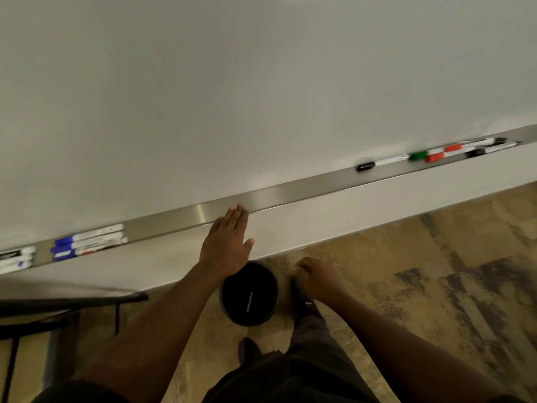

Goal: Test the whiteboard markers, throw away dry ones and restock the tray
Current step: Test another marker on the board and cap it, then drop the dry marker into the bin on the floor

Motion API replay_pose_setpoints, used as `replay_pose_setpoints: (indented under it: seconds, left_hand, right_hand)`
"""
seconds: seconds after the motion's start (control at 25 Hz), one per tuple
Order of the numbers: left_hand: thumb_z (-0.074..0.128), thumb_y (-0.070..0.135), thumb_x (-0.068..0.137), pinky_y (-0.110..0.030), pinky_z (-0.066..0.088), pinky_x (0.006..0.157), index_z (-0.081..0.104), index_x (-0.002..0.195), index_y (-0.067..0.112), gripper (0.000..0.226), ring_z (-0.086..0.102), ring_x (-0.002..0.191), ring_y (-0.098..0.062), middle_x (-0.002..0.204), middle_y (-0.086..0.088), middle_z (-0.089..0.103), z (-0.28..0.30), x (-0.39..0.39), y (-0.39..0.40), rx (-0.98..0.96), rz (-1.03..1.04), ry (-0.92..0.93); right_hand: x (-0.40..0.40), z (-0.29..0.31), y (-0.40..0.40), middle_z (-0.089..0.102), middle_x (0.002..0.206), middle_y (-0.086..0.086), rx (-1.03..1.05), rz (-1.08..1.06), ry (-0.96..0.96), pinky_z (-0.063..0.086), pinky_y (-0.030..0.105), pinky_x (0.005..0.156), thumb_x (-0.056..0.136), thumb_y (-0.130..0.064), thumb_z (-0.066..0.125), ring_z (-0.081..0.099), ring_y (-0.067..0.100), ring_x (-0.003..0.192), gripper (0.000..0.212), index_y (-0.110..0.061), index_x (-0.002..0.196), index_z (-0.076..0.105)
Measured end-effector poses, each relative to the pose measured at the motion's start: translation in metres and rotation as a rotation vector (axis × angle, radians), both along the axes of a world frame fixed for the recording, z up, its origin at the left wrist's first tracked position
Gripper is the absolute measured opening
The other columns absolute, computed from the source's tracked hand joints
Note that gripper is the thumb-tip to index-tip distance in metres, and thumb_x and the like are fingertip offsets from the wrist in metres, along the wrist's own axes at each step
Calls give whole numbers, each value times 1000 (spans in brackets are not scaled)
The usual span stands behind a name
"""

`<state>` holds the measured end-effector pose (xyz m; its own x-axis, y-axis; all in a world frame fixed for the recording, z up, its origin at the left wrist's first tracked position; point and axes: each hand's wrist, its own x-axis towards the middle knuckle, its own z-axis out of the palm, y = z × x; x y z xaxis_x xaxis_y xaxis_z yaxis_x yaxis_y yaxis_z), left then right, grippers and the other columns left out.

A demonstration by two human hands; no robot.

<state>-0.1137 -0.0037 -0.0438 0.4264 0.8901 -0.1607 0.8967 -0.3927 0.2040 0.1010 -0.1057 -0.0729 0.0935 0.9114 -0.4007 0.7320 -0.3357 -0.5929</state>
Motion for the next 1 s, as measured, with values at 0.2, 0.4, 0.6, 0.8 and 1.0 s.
replay_pose_setpoints:
  seconds: [0.2,0.4,0.6,0.8,1.0]
  left_hand:
    - [37,41,100,-33,2,120,-4,154,14,73,-4,149,-16,162,-1,-6,0,46,8,15,-72,-23]
    - [39,40,99,-33,1,120,-5,153,15,75,-6,149,-16,162,-1,-9,-4,82,19,-4,-139,-19]
    - [42,40,97,-35,-1,121,-8,153,15,79,-9,149,-16,160,-1,-14,-8,97,15,23,-113,1]
    - [43,37,98,-34,-1,121,-7,153,16,77,-9,148,-15,159,1,-15,-5,99,16,-6,-95,-4]
    - [38,38,99,-32,-1,121,-9,153,17,74,-10,148,-13,159,2,-17,-1,100,14,-16,-79,26]
  right_hand:
    - [57,29,38,71,87,-3,253,-193,-105,56,34,67,93,-28,55,65,16,74,18,-18,99,68]
    - [127,52,85,63,119,7,422,-246,-345,51,37,85,94,-21,53,58,24,108,28,-13,120,61]
    - [186,54,128,62,122,11,410,-152,-536,50,39,87,88,0,50,52,29,113,37,-7,124,58]
    - [208,51,146,59,119,13,388,30,-655,51,40,75,85,6,52,53,32,106,36,-5,118,59]
    - [207,50,149,55,114,13,432,176,-641,54,41,71,87,4,52,49,29,106,32,-5,116,61]
